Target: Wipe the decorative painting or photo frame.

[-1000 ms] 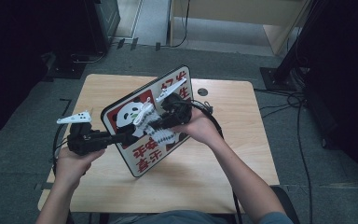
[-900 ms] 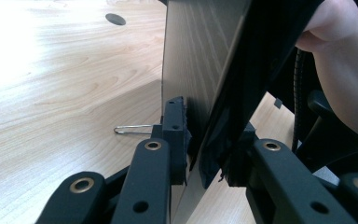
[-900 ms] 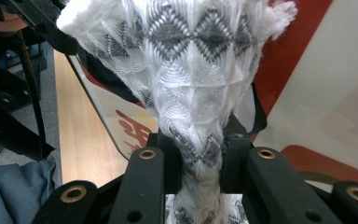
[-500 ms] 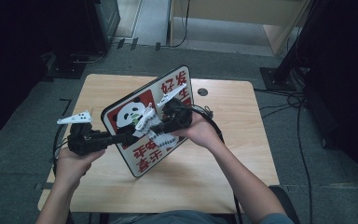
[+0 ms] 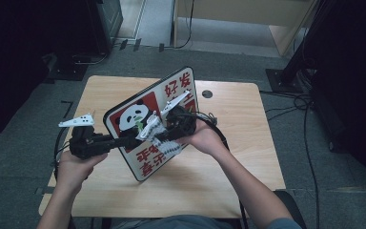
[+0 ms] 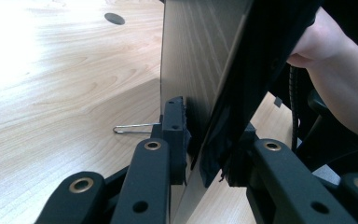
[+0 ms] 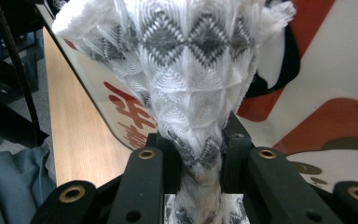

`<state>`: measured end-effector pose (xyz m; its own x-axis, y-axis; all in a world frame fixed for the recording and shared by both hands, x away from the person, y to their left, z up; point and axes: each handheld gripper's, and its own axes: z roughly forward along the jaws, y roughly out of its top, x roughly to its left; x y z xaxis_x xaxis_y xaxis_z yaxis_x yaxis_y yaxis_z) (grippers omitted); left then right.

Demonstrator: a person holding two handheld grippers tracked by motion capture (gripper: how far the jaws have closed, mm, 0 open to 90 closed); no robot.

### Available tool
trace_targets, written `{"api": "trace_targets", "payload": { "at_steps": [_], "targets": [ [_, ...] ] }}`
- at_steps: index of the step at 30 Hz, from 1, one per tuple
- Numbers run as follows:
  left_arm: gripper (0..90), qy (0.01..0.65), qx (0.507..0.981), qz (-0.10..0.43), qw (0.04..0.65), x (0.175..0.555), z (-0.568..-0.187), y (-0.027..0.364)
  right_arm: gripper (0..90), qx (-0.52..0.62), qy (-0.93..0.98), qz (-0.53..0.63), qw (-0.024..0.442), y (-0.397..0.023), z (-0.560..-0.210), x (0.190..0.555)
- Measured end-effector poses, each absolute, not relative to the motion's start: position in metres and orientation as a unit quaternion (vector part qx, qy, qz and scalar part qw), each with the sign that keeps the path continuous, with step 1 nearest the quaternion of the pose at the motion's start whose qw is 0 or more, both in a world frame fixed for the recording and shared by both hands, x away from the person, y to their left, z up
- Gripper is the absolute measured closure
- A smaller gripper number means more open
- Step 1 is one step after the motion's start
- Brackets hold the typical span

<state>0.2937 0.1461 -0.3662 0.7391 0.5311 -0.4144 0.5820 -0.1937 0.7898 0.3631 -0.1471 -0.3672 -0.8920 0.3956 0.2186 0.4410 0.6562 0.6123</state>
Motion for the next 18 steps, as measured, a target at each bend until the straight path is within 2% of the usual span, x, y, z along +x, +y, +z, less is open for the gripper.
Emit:
{"api": "trace_targets", "payload": {
  "at_steps": [18],
  "targets": [
    [75.5,0.36,0.772,-0.024,0.523,0.293,-0.366,0.146,75.4,-0.237,-0.915,-0.323,0.044,-0.147,-0.389,0.358]
  ]
}}
